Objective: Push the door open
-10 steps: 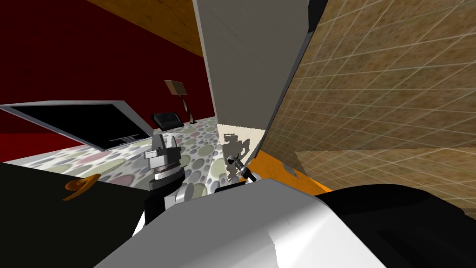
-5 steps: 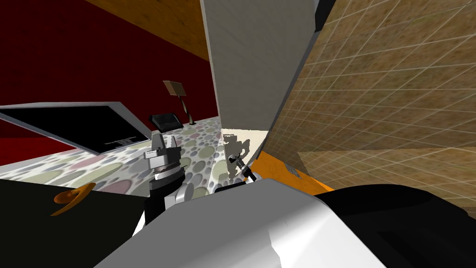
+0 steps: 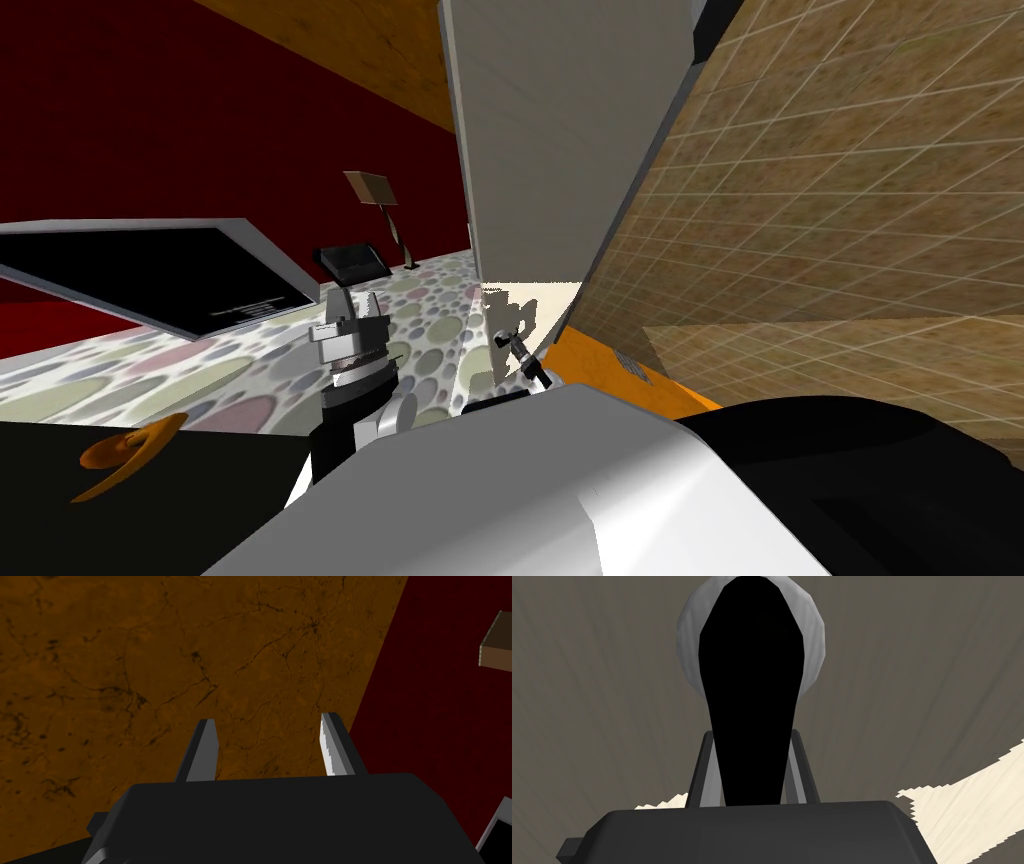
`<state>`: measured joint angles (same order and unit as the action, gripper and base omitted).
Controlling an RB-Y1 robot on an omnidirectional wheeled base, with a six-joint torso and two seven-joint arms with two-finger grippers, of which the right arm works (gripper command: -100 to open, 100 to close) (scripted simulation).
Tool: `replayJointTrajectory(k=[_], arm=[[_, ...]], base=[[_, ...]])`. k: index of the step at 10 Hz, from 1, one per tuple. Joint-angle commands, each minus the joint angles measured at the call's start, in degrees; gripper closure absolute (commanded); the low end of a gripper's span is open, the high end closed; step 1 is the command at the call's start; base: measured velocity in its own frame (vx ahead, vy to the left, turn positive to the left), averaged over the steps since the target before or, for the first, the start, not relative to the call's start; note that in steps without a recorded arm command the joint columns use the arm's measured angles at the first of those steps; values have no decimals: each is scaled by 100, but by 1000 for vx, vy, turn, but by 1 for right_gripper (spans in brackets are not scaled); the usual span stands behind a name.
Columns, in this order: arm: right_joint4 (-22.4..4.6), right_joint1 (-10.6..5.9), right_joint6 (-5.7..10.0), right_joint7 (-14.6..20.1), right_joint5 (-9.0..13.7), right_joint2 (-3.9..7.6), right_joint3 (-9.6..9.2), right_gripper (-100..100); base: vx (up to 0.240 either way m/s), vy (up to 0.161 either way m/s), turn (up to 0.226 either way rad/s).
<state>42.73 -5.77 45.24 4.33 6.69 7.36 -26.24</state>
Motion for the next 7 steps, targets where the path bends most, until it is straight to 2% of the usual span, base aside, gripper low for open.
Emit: replayJointTrajectory(k=[1,5,7], arm=[[-16,-70,-23,-42,50,7,205,100],[-127,-102,-44,-160,104,-87,516,100],[-195,-121,-56,-232,137,-144,704,100]], base=[[93,83,-39],[124,143,-48],[135,183,-62]])
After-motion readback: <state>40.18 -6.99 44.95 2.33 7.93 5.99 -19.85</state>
